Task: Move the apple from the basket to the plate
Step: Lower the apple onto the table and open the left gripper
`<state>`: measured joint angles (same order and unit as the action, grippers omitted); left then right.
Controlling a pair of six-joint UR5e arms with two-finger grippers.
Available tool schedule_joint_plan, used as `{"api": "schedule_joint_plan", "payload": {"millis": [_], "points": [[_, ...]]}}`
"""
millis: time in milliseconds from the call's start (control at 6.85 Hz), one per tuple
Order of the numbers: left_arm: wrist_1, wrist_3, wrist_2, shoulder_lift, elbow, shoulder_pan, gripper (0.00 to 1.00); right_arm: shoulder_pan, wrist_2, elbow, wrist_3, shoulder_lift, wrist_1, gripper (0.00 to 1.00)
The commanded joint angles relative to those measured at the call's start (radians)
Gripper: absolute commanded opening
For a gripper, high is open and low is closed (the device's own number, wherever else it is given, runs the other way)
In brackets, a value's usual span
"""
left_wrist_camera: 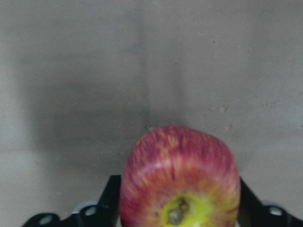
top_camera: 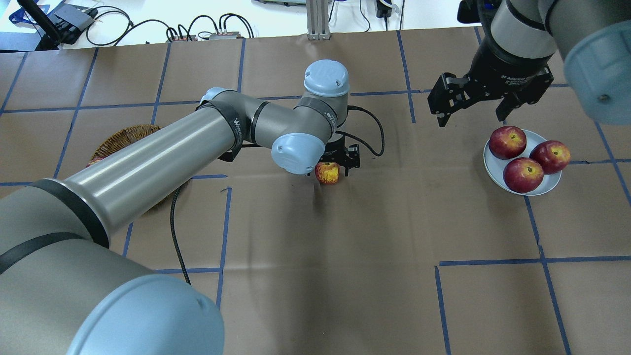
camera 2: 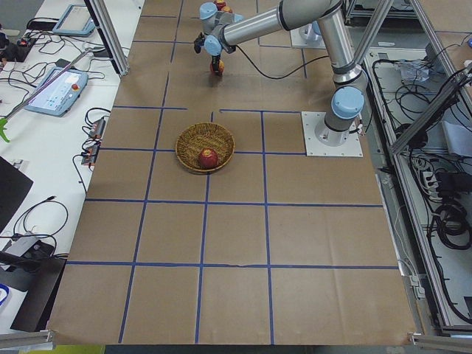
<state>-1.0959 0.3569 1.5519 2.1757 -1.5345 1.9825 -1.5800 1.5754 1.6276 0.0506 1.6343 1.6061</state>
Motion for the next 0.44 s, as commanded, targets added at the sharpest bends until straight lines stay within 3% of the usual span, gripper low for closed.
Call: {"api": "schedule_joint_plan", "payload": {"millis": [0,292], "points": [[-0.039,-0.004,0.001,-0.069,0.017,-0.010,0.99,0.000,0.000,0.000,0.000,-0.001,0.002,1.00],[-0.189,-0.080,-0.001,-0.257,0.025,-0.089,0.99,0.002,-0.002,-0.002,0.000,-0.002,0.003,1.00]]}}
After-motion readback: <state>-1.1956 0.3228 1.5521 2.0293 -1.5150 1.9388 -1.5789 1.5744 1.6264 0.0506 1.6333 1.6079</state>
